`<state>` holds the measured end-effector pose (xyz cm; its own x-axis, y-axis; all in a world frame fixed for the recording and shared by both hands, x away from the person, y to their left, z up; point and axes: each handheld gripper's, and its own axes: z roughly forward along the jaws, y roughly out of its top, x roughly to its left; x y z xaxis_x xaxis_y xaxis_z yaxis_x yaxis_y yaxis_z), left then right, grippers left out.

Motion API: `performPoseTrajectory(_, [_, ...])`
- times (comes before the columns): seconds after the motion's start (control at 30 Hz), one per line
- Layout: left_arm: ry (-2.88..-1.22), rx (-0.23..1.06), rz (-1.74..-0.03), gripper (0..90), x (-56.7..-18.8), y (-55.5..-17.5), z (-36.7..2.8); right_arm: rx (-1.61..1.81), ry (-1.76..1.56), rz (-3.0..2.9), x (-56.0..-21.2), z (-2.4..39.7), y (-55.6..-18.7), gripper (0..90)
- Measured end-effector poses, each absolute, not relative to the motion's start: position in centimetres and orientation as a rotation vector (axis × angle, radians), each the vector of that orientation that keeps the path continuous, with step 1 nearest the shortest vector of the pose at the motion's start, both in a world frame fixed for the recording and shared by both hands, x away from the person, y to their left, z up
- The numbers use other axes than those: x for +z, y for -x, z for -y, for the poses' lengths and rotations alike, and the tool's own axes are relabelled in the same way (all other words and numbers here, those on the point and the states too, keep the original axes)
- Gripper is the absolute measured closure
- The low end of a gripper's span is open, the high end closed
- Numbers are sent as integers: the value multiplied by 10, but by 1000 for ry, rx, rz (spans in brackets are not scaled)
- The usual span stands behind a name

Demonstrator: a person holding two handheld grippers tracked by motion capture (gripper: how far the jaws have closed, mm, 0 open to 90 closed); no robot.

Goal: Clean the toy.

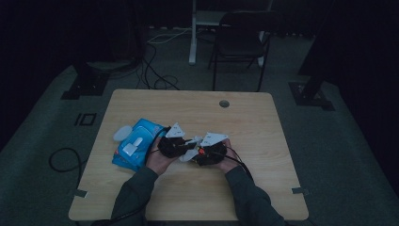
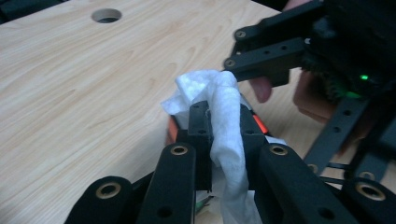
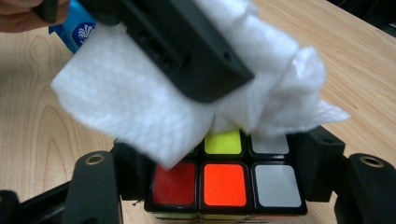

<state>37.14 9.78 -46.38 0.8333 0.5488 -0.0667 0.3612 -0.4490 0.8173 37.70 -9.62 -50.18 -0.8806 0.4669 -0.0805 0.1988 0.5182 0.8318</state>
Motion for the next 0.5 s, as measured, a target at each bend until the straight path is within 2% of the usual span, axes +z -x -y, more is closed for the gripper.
performPoseTrajectory(0.17, [-2086,268,-664,823,-464,-371,-99,1298,-559,-2466,-502,97,-377,344])
performPoseTrajectory(0.5, [-2046,304,-763,823,-466,-379,-120,1301,-562,-2461,-502,99,-377,343])
